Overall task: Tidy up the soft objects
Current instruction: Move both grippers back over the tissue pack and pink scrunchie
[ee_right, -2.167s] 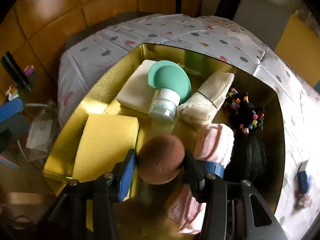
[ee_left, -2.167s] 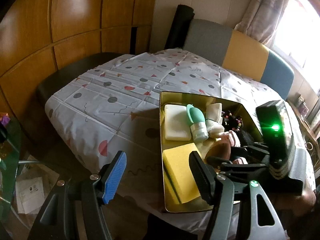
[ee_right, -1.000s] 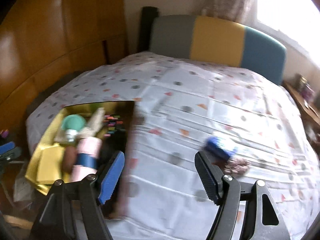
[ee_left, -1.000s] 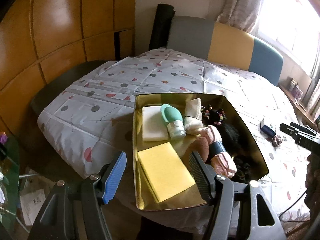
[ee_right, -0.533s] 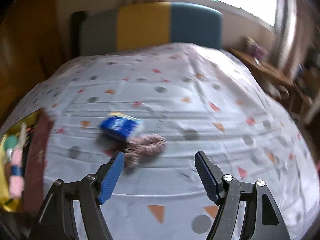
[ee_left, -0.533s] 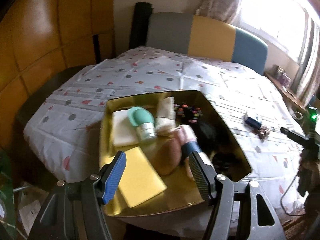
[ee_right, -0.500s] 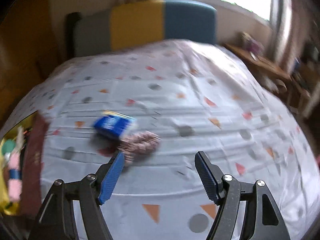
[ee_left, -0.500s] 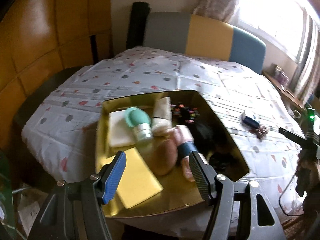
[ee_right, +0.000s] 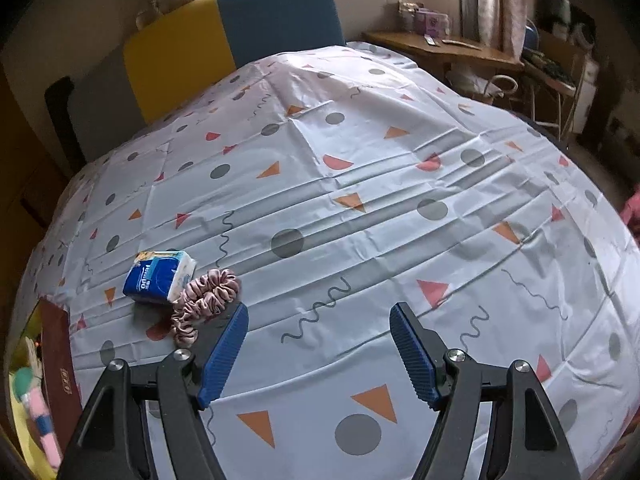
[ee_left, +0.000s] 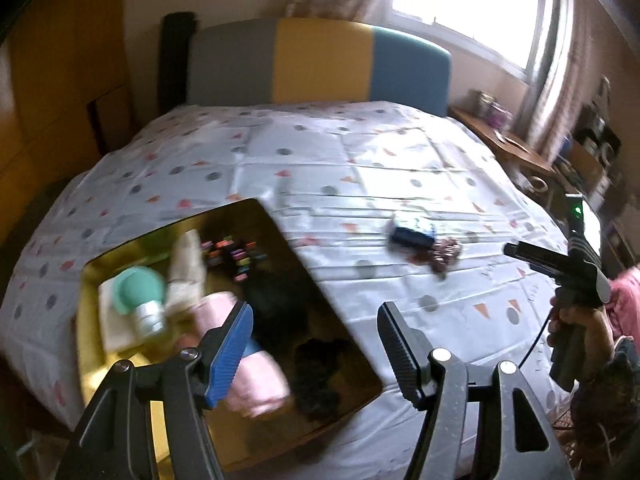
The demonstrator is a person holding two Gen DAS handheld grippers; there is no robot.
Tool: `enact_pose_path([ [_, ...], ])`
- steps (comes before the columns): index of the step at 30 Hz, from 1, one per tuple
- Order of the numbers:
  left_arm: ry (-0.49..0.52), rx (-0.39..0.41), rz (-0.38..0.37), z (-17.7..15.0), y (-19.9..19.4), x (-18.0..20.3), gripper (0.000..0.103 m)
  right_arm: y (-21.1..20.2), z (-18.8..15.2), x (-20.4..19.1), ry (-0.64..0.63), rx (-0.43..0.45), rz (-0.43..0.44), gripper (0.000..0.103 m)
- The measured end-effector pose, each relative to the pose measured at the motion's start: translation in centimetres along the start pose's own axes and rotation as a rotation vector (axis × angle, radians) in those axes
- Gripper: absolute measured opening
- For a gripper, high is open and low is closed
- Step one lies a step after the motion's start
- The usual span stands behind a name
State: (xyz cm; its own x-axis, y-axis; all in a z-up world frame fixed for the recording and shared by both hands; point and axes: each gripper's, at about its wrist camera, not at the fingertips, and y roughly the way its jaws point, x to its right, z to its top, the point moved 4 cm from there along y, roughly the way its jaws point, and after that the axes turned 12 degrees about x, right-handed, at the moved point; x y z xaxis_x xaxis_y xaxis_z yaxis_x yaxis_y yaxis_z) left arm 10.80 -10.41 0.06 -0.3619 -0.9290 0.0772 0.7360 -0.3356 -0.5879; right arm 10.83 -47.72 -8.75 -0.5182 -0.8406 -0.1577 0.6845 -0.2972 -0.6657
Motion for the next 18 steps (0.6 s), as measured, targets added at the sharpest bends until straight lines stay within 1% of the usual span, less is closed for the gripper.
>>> enact_pose_path([
  [2, 0.039, 0.0, -0.006, 0.3, 0.9, 1.6, 0.066, 0.1, 0.0, 0.1, 0.004, -0.008, 0.0, 0.074],
  [4, 0.055, -0.023, -0.018, 0.4, 2.2, 3.0, 0.066, 0.2, -0.1, 0.1, 0.01, -0.014, 0.004, 0.074],
  [8, 0.042, -0.076, -0.056, 0.2, 4.7, 4.6, 0.066, 0.0, 0.0, 0.1, 0.019, -0.01, 0.011, 0.074],
  [11, 0.043, -0.11, -0.07, -0.1, 6.2, 5.7, 0.066, 0.2, 0.0, 0.5, 0.043, -0.017, 0.014, 0.077],
  [15, 0.108, -0.112, -0.033, -0.2, 7.6, 7.3, 0.066, 0.5, 0.0, 1.0, 0.082, -0.035, 0.024, 0.077],
  [18, 0.128, -0.107, -0.036, 0.0, 8.1, 8.2, 0.066, 0.4, 0.1, 1.1, 0.108, -0.041, 0.044, 0.077],
])
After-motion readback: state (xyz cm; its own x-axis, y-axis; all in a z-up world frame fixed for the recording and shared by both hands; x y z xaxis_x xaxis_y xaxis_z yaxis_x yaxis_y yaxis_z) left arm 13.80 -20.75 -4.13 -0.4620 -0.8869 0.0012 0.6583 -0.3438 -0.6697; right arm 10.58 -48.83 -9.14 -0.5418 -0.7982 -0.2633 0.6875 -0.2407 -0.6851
